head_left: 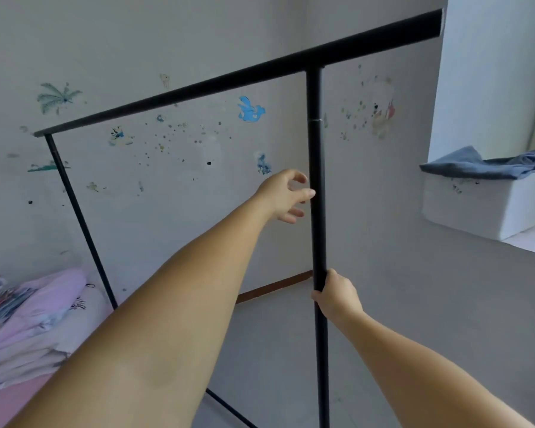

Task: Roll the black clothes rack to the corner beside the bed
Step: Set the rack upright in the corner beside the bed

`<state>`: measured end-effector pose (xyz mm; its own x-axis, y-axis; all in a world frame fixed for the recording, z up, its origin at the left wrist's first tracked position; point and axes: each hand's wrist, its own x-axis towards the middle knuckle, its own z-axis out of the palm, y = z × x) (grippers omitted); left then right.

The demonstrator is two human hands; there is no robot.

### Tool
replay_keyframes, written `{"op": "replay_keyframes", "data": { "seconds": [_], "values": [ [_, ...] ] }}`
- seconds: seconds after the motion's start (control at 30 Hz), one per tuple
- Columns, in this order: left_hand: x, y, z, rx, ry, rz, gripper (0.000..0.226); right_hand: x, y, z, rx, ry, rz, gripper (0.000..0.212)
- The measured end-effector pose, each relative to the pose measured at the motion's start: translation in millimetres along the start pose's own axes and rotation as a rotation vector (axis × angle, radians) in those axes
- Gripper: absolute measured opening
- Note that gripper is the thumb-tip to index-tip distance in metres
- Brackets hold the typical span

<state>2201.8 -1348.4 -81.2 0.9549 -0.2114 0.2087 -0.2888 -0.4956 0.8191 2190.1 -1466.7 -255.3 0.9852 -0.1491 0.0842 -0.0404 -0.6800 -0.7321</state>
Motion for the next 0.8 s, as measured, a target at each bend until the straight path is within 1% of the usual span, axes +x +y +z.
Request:
{"op": "replay_keyframes", "data": {
  "seconds": [0.1, 0.2, 0.33, 0.43, 0.6, 0.8],
  "values": [
    [26, -13, 23, -0.036, -0.07, 0.001, 0.039, 30, 6, -5, 0.015, 0.009, 0.006, 0.024],
    [54, -27, 45, -0.029, -0.065, -0.022, 0.043, 61, 13, -9, 0.018, 0.016, -0.009, 0.025],
    [95, -41, 63, -0.031, -0.054, -0.041, 0.045, 106, 23, -12, 0.03, -0.016, -0.032, 0.027],
    [129, -48, 74, -0.042, -0.027, -0.057, 0.045, 149, 33, -17, 0.045, -0.041, -0.039, 0.029],
    [182, -60, 89, -0.06, 0.007, -0.131, 0.055, 214, 42, -21, 0.051, -0.112, -0.082, 0.031],
    [253, -74, 116, -0.082, 0.132, -0.2, 0.057, 299, 54, -28, 0.042, -0.2, -0.159, 0.033]
  ]
}}
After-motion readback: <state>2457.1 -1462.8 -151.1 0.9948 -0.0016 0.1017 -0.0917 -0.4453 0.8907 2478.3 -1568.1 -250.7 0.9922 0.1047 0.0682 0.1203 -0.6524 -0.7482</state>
